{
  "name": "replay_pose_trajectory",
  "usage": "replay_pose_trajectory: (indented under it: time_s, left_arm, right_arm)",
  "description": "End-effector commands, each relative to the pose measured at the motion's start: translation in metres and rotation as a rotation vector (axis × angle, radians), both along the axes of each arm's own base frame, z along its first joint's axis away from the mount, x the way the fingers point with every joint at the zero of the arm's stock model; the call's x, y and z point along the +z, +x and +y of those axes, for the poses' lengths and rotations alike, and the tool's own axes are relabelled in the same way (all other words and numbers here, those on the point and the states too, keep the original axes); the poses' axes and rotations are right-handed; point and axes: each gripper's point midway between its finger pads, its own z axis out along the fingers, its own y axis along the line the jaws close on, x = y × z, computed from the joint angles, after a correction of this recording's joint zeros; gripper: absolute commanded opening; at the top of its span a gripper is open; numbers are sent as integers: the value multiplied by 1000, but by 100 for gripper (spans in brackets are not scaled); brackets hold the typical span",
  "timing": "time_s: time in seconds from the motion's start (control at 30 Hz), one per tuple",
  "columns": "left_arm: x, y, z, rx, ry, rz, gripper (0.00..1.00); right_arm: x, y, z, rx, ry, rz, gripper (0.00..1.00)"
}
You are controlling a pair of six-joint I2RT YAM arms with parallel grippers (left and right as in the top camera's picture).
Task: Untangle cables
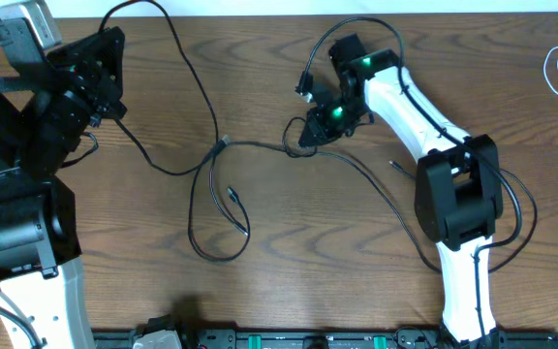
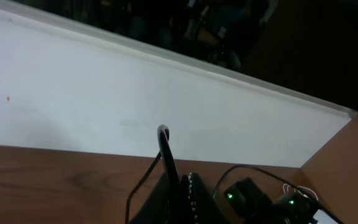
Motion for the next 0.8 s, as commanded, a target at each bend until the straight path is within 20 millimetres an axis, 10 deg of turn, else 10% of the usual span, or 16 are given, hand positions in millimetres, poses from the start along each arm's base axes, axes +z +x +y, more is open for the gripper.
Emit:
replay_pose_trajectory:
  time_s: [0.0,0.3,0.6,0.77]
  left_arm:
    - [7,-4,-1,-9,7,-10,7]
    - [-95,26,6,-28,-34,364,7]
    - [-193,43,27,38,-33,706,8]
    - [-229,46,30,32,-34,825,41]
  right_arm:
    - [-7,22,-39,-198,-174,14,1]
    - [40,42,-131,-416,-375,-88,1]
    - [74,40,-169,-495,-367,-113,1]
    - [74,39,-166,-477,-368,-117,1]
